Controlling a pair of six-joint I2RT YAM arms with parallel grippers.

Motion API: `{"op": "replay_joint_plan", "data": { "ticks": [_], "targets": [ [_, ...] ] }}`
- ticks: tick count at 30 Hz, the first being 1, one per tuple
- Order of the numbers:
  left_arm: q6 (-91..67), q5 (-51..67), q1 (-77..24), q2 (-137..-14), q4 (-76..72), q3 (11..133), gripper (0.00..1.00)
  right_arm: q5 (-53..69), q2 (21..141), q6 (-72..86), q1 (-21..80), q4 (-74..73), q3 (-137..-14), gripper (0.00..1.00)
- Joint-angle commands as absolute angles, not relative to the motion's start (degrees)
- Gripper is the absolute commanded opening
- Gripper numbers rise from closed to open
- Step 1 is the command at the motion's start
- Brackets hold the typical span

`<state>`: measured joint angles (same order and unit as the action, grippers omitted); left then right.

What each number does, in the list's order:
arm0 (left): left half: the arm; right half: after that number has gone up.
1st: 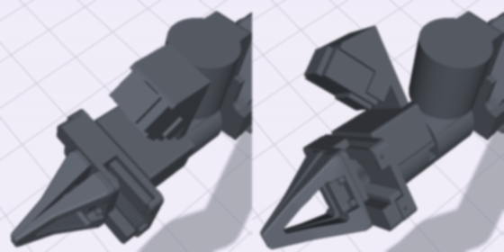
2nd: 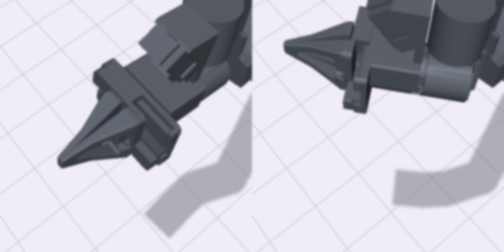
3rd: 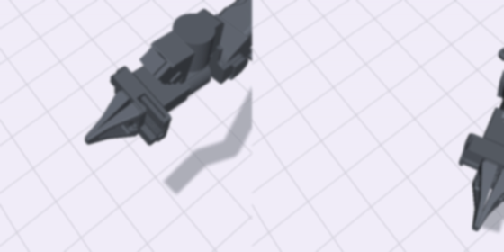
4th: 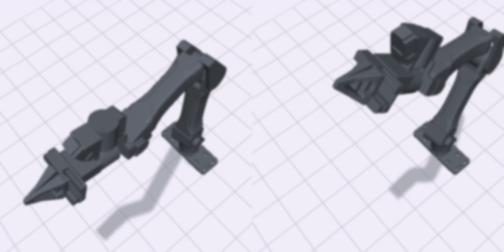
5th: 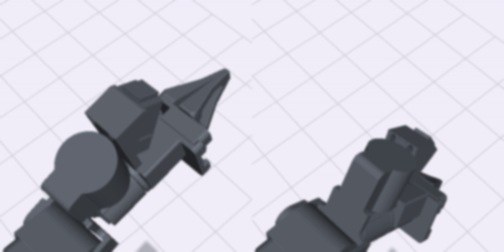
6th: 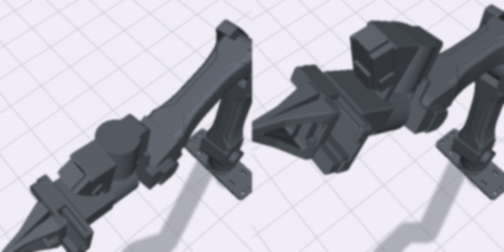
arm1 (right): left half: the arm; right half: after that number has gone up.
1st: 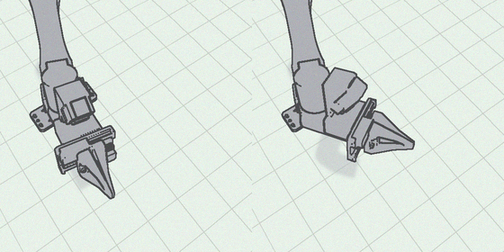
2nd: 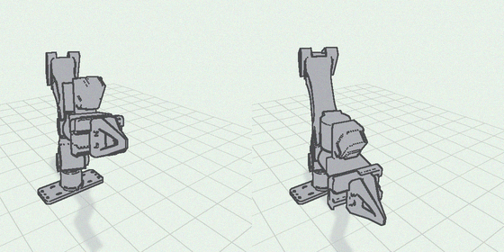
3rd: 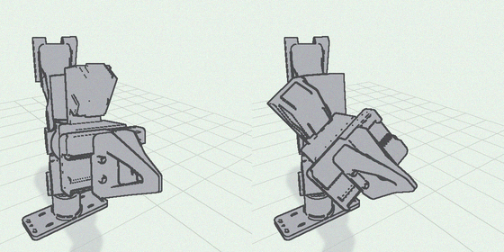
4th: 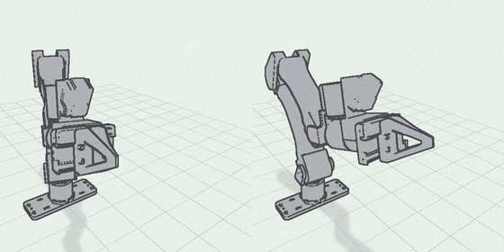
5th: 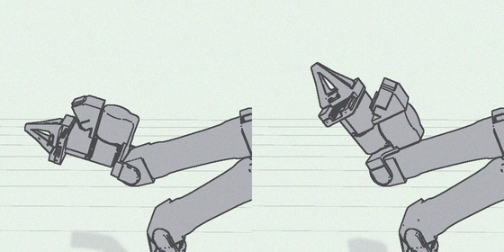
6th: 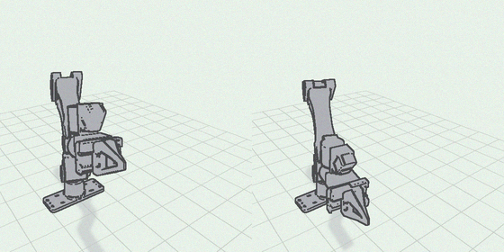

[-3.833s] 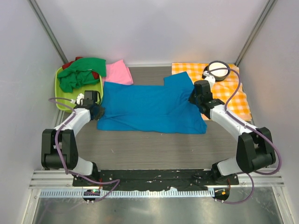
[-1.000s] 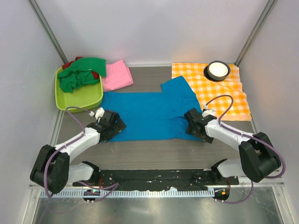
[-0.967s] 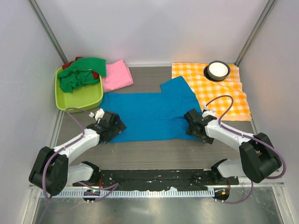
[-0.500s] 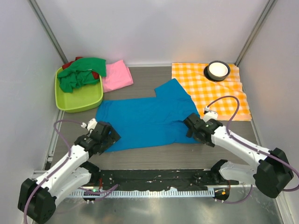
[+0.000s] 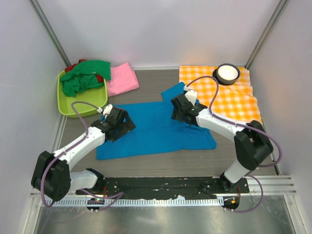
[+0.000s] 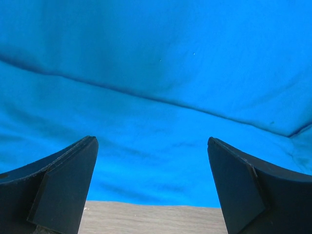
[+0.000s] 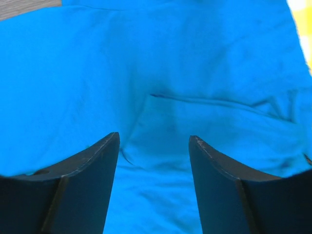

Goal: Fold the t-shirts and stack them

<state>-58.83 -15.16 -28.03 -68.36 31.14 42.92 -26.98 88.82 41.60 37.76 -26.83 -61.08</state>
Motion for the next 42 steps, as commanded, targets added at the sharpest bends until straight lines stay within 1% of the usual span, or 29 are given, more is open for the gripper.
{"op": "replay_joint_plan", "data": {
  "ticks": [1,4,9,17,23,26,27,29,30,32,42],
  "targets": [
    [-57.6,-14.9,-27.9,-71.9,26.5,46.1,1.00,-24.9,94.6,38.8,37.7,-20.2,-66.7,0.58],
    [-57.7,-15.1,-27.3,-72.8,25.3,45.8,1.00,-25.9,98.1,38.5,37.7,-19.9,-68.5,0.54],
    [-57.0,-13.7,-25.9,-73.5,25.0,45.8,1.00,-25.3,101.9,38.7,37.4,-20.9,-70.0,0.54],
    [-56.5,-12.9,-24.3,-72.8,24.6,44.5,1.00,-26.8,104.6,38.3,36.8,-21.1,-69.7,0.53],
    [-56.0,-12.7,-23.5,-72.3,24.9,44.0,1.00,-26.1,106.8,38.6,36.4,-21.0,-70.2,0.50],
    [-55.6,-12.5,-23.2,-72.3,24.9,43.9,1.00,-26.0,107.3,38.6,36.3,-21.0,-70.1,0.40],
    [-55.5,-12.6,-22.9,-72.4,25.0,44.0,1.00,-26.3,107.5,38.5,36.3,-21.1,-70.1,0.30],
    [-55.5,-12.2,-22.7,-72.5,24.8,43.9,1.00,-26.7,107.6,38.4,36.3,-21.1,-70.0,0.20],
    [-55.5,-12.0,-22.8,-72.6,24.6,43.7,1.00,-26.8,107.6,38.4,36.3,-21.1,-70.1,0.11],
    [-55.5,-11.7,-22.7,-72.9,24.4,43.6,1.00,-27.2,107.5,38.3,36.3,-21.4,-70.3,0.01],
    [-57.0,-10.5,-22.7,-73.0,22.8,42.1,1.00,-30.8,101.8,35.6,37.7,-22.3,-71.2,0.01]
  ]
}}
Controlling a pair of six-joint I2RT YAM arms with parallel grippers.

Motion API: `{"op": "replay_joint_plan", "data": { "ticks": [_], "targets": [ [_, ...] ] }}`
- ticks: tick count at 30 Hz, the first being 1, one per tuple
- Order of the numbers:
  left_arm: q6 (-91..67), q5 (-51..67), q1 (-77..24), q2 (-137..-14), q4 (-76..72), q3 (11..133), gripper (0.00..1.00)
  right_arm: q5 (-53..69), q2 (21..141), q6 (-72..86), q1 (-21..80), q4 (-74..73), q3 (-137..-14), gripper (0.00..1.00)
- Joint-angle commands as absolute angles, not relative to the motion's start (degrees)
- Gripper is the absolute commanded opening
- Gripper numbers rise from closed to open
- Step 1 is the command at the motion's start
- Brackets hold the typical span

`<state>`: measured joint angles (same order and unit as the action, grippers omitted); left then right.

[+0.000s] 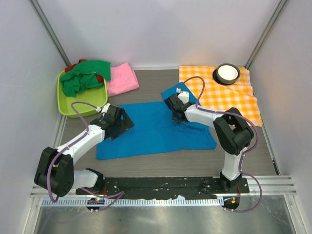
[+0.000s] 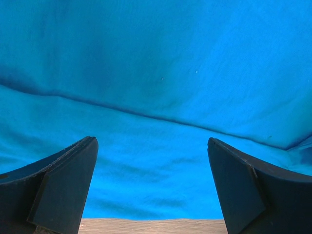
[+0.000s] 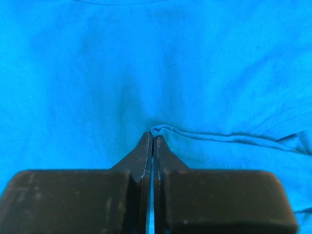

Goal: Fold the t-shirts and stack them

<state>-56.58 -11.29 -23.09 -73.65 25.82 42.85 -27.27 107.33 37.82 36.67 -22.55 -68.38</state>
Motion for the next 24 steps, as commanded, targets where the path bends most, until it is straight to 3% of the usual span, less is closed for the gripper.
{"op": "replay_joint_plan", "data": {
  "ticks": [1,9,17,19,20,23,24],
  "targets": [
    [-57.0,-10.5,-22.7,-73.0,22.6,42.1,1.00,-31.3,101.3,35.3,38.4,-22.4,-71.3,0.01],
    [-57.1,-10.4,-22.7,-72.6,22.6,41.7,1.00,-31.6,100.2,33.4,41.6,-20.7,-71.5,0.01],
    [-57.3,-10.5,-22.7,-71.6,23.0,41.0,1.00,-26.9,107.4,32.5,42.9,-22.7,-74.4,0.01],
    [-57.2,-10.6,-22.8,-71.5,23.0,41.0,1.00,-27.0,108.5,32.2,42.8,-24.1,-75.1,0.06],
    [-57.0,-10.6,-22.8,-71.5,23.3,41.0,1.00,-27.8,109.0,32.3,42.8,-24.4,-75.6,0.13],
    [-56.7,-10.9,-22.7,-71.5,23.6,41.0,1.00,-30.1,107.5,31.8,42.9,-25.2,-75.4,0.51],
    [-56.3,-11.2,-22.7,-71.3,24.3,41.0,1.00,-31.5,105.8,31.5,42.9,-26.5,-75.9,0.94]
  ]
}}
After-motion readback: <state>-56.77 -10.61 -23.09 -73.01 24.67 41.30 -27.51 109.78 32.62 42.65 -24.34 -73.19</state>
